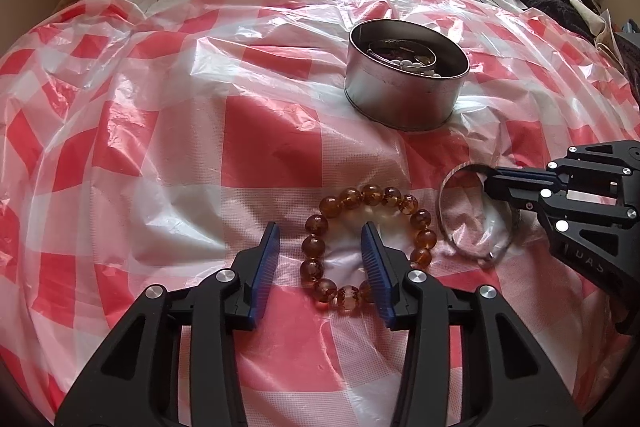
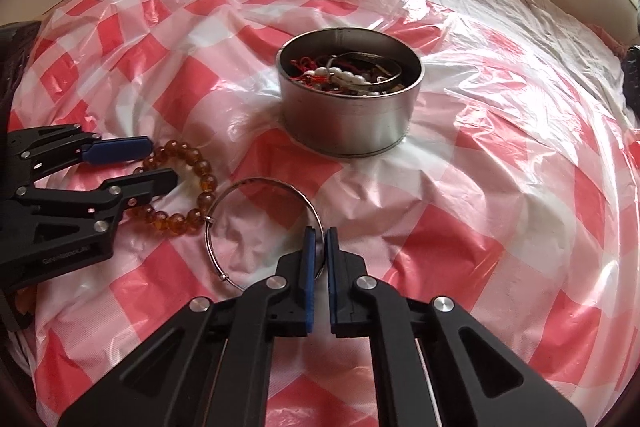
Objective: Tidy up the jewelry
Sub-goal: 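Carry the amber bracelet and silver bangle over the silver tin with both tools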
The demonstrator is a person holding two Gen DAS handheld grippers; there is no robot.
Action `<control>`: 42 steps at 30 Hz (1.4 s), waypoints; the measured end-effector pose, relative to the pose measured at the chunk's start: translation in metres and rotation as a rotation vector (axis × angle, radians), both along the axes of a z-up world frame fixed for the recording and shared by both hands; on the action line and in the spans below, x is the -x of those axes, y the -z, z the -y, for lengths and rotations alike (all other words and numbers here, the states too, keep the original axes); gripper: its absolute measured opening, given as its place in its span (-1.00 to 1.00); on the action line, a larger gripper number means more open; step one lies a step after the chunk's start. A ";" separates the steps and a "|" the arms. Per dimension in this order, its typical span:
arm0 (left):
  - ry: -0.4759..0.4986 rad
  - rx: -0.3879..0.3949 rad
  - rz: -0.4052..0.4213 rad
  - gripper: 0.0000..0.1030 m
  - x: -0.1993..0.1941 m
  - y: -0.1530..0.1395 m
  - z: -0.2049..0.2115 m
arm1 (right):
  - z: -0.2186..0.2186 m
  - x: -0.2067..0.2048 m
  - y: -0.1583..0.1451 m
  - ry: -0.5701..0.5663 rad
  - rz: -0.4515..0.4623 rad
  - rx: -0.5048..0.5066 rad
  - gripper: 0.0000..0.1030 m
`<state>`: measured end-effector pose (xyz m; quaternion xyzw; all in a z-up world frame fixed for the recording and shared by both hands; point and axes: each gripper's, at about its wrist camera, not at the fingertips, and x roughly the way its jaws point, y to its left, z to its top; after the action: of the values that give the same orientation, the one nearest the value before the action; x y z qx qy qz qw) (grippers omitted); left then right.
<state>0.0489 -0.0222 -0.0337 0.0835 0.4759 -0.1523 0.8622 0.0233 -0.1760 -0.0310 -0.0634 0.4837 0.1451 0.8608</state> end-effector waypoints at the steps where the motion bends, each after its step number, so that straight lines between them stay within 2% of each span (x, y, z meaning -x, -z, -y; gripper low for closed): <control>1: 0.001 -0.002 0.000 -0.21 0.000 0.000 0.000 | -0.001 0.001 -0.001 -0.011 -0.004 -0.003 -0.91; 5: 0.002 -0.009 0.004 -0.20 0.000 0.001 0.002 | -0.006 0.006 -0.002 -0.055 -0.018 0.007 -0.91; 12: 0.012 -0.029 0.008 -0.20 0.002 0.001 0.005 | -0.004 0.005 0.003 -0.058 -0.040 0.003 -0.89; 13: 0.025 -0.031 0.004 -0.48 0.003 0.001 0.006 | -0.005 0.006 0.004 -0.057 -0.038 0.007 -0.89; 15: 0.064 -0.010 -0.006 -0.80 0.005 -0.001 0.009 | -0.008 0.006 0.006 -0.060 -0.028 0.018 -0.90; 17: 0.074 0.045 -0.014 -0.80 0.007 -0.007 0.008 | -0.004 0.004 0.004 -0.041 -0.024 -0.016 -0.90; 18: 0.082 0.116 -0.018 -0.80 0.008 -0.014 0.004 | -0.001 0.003 0.000 -0.025 -0.010 -0.027 -0.90; 21: 0.094 0.252 0.002 -0.80 0.009 -0.035 -0.002 | 0.012 0.002 -0.016 0.031 0.045 -0.068 -0.90; 25: 0.089 0.348 0.019 -0.81 0.002 -0.056 0.001 | 0.029 0.001 -0.035 0.098 0.109 -0.098 -0.90; 29: 0.081 0.409 0.043 -0.81 -0.010 -0.074 0.016 | 0.047 -0.003 -0.046 0.168 0.147 -0.118 -0.90; 35: 0.082 0.524 0.092 -0.80 -0.043 -0.099 0.038 | 0.064 -0.018 -0.058 0.235 0.189 -0.120 -0.90; 37: 0.047 0.512 0.088 -0.80 -0.061 -0.092 0.044 | 0.065 -0.027 -0.061 0.244 0.201 -0.118 -0.90; 39: -0.028 0.472 0.047 -0.80 -0.081 -0.073 0.045 | 0.064 -0.040 -0.063 0.244 0.206 -0.118 -0.90; 42: -0.093 0.427 0.018 -0.79 -0.091 -0.056 0.038 | 0.054 -0.057 -0.061 0.228 0.208 -0.097 -0.90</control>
<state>0.1403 -0.0597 0.0223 -0.1216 0.4286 -0.2090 0.8705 0.0801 -0.2298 0.0304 0.0189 0.3886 0.0622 0.9191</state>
